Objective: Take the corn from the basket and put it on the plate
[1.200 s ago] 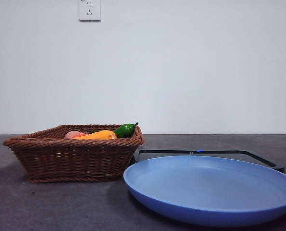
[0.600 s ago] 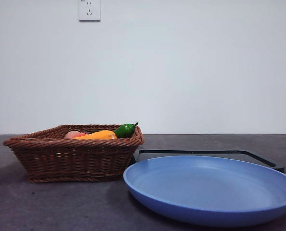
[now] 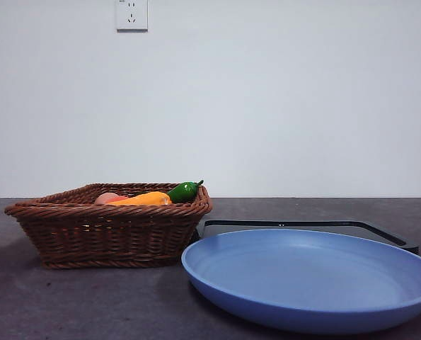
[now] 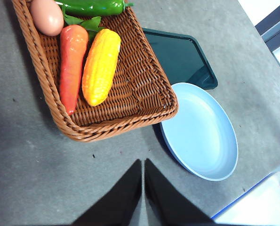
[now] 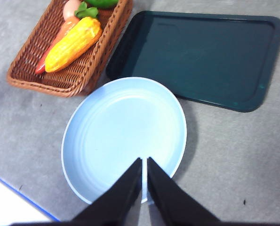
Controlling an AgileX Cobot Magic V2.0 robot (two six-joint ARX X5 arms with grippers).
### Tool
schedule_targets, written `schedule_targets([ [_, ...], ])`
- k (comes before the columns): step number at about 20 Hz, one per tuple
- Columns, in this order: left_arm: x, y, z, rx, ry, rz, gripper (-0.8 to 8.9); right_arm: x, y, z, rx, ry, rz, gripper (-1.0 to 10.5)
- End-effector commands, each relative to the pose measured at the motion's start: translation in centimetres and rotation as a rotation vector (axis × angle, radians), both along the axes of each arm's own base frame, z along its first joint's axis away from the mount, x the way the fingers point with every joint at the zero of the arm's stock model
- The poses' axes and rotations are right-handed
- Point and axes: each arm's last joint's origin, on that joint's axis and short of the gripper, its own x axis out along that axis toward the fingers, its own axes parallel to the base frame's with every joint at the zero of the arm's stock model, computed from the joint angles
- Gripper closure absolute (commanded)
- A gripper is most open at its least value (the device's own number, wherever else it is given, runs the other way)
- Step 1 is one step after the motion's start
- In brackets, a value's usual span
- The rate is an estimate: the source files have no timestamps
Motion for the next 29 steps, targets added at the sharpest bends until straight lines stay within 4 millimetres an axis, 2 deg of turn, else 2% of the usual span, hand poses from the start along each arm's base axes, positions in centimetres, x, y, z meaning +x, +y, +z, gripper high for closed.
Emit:
schedule_targets([
  [1,0.2,0.0,0.6,0.007,-0.036,-0.013,6.46,0.3,0.0,0.5,-0.007,-0.018,0.005,8.3],
  [3,0.2,0.0,0.7,0.004,-0.046,-0.01,4.27,0.4,0.0,0.4,-0.011,-0.013,0.001,6.5],
  [4,0.2,0.0,0.7,-0.003,-0.04,-0.005,3.55,0.5,0.0,0.3,-0.022,-0.006,-0.011,6.4],
  [5,0.2,0.0,0.7,-0.003,-0.041,-0.004,3.4,0.7,0.0,0.2,-0.027,0.003,-0.015,6.4],
  [8,0.2,0.0,0.7,-0.004,-0.039,-0.003,3.41,1.7,0.1,-0.3,-0.027,0.06,-0.018,6.4],
  [12,0.2,0.0,0.7,-0.005,-0.04,-0.003,3.42,4.7,0.6,-2.0,-0.035,0.17,-0.004,6.4],
  [19,0.2,0.0,0.7,-0.006,-0.038,-0.002,3.42,10.3,2.4,-7.3,-0.068,0.379,0.051,6.4],
  [24,0.2,0.0,0.7,-0.006,-0.038,-0.002,3.42,12.1,3.3,-10.2,-0.086,0.453,0.082,6.6],
  [29,0.2,0.0,0.7,-0.007,-0.038,-0.001,3.42,12.8,3.7,-12.2,-0.099,0.528,0.092,7.6],
])
